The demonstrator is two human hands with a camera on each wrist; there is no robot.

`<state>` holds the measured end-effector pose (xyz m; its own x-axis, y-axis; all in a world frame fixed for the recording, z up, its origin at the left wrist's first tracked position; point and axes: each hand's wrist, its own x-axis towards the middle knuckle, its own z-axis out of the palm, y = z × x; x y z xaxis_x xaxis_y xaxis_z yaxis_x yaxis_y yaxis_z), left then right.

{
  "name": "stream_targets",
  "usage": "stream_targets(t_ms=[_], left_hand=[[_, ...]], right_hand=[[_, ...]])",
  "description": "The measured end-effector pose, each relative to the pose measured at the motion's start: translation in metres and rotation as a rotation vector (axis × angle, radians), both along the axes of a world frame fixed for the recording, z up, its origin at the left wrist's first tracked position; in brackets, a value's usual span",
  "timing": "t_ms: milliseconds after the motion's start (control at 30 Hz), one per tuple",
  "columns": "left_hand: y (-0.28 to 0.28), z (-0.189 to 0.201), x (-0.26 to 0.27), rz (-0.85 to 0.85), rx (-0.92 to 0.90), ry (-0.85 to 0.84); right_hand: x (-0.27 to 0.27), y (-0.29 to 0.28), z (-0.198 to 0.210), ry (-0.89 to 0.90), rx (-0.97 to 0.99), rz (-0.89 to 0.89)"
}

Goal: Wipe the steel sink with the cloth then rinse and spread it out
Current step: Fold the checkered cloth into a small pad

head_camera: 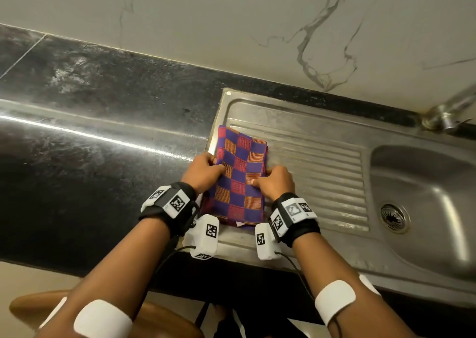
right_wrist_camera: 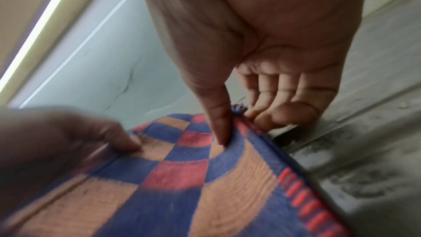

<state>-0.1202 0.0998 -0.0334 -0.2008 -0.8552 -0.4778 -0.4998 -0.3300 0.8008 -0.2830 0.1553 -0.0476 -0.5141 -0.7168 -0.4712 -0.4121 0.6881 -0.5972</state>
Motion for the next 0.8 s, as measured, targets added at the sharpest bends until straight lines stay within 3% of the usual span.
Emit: stream_targets(t_ms=[167,300,567,800], left_hand=[[0.012,0.006,0.006,0.128,0.143,0.386],[0.020,0.008,0.011,0.061,0.234,0.529],[0.022,0.021,0.006,-0.037,0.228,0.605],[0.020,0.042,-0.008,0.007,0.220,0.788]], right_hand=[[-0.010,0.005,0.006,-0.503,-0.148,-0.189],[-0.019,0.023,0.014,-0.736,-0.239,-0.139],[-0.040,0.044,0.033,-0.734,-0.460,-0.013],[-0.054,0.064,0.072,-0.557,-0.676,0.223]])
